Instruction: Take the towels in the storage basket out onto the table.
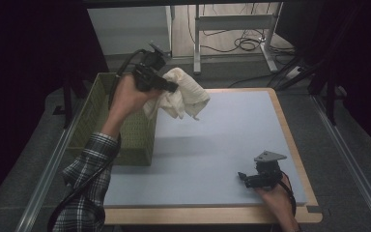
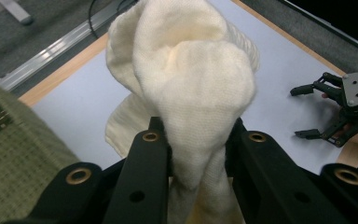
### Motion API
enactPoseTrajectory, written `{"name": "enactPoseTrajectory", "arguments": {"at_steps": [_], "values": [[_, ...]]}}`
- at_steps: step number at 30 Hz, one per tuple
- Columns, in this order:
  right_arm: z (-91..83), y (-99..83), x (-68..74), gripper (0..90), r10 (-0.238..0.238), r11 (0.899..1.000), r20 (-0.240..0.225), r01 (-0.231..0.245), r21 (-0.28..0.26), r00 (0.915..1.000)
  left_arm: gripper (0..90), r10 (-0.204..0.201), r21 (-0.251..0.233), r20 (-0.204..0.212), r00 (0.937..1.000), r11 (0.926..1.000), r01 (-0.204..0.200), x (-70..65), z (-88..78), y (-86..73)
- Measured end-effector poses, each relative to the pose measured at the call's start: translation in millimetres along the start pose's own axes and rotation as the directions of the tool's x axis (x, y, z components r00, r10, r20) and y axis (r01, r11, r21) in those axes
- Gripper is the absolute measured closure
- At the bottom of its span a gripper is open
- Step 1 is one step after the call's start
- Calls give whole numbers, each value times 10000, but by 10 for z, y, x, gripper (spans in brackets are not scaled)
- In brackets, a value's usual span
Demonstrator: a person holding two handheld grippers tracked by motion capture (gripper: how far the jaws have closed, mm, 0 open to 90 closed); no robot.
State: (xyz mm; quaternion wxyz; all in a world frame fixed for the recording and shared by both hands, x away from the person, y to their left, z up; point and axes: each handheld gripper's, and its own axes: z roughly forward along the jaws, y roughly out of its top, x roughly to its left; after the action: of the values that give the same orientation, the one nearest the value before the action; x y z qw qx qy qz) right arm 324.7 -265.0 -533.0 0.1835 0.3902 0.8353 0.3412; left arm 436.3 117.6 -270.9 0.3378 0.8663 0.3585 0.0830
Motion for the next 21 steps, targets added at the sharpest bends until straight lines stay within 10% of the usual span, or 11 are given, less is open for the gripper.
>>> {"name": "enactPoseTrajectory", "arguments": {"at_steps": [21], "values": [[3,0,-1,63,4,10000,-7,-4,-18,10000,763,869,405,520,9949,9952,-891,-340,1216,-77]]}}
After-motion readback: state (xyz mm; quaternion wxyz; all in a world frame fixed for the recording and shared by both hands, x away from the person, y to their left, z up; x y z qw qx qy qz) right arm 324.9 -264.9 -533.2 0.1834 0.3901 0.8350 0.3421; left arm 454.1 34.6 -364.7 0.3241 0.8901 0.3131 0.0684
